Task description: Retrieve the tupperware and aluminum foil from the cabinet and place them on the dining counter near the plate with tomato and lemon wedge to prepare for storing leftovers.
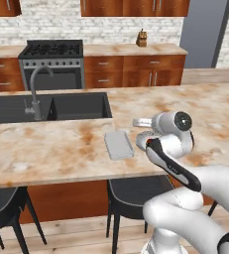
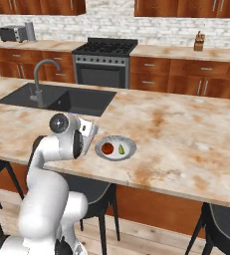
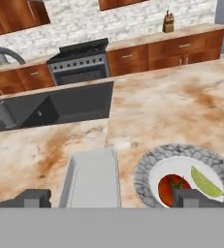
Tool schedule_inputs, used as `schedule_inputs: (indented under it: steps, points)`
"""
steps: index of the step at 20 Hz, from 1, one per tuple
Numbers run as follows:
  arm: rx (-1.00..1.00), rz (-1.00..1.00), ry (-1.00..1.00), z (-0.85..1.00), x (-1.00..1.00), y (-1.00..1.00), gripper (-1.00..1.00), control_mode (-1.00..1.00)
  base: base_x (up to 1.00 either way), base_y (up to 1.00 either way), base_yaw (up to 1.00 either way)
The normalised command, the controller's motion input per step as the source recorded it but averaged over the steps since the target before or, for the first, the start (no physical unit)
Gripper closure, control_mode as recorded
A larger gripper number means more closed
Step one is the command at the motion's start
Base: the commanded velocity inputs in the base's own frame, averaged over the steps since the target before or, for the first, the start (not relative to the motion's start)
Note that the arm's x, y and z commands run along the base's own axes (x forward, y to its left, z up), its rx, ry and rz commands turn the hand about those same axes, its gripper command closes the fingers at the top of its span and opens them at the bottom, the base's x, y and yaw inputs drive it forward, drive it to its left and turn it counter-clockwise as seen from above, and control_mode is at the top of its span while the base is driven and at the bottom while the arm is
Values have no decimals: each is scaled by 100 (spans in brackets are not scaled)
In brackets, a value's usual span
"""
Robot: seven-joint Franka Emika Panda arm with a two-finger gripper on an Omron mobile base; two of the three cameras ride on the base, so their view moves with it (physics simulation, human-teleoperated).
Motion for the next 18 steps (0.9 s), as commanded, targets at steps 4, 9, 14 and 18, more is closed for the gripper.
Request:
schedule_inputs:
  steps: [4, 9, 14, 18]
  points:
    - [10, -4, 41, 100, -66, 0, -100, -100, 0, 0, 0]
    - [0, -3, 18, 27, -100, -21, -100, -100, 0, 0, 0]
    - [-1, -7, 2, -11, -100, -46, -100, -100, 0, 0, 0]
    - [-5, -7, 2, 0, -74, -20, -100, -100, 0, 0, 0]
